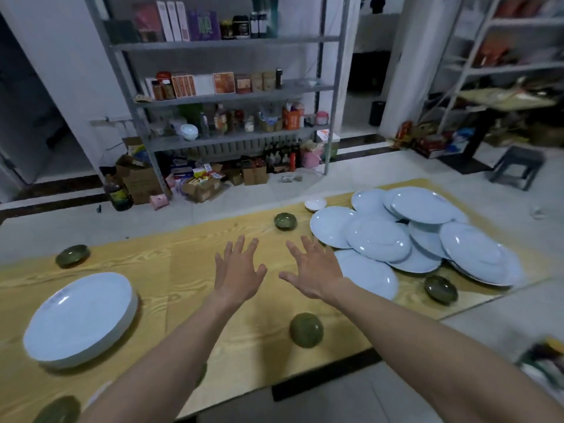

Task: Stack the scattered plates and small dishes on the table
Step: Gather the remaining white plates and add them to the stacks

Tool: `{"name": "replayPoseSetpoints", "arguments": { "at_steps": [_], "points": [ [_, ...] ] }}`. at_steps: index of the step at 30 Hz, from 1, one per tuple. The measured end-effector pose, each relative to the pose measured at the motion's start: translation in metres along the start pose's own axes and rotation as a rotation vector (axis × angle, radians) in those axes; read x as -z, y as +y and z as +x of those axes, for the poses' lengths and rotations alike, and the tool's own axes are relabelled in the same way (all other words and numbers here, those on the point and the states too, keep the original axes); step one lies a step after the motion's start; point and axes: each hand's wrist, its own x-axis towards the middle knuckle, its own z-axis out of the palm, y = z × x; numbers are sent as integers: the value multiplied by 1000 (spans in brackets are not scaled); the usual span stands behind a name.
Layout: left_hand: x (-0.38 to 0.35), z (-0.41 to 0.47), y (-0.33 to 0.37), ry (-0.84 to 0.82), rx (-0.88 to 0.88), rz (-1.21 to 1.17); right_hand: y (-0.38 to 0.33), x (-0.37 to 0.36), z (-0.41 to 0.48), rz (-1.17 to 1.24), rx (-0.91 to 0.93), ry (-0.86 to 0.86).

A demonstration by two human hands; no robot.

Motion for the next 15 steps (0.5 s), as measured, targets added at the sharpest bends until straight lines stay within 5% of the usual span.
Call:
{"name": "replayPoseSetpoints", "arguments": {
  "at_steps": [15],
  "points": [
    [-81, 90, 214, -63, -269, -35, 224, -12, -19, 175, -279, 0]
  ]
}}
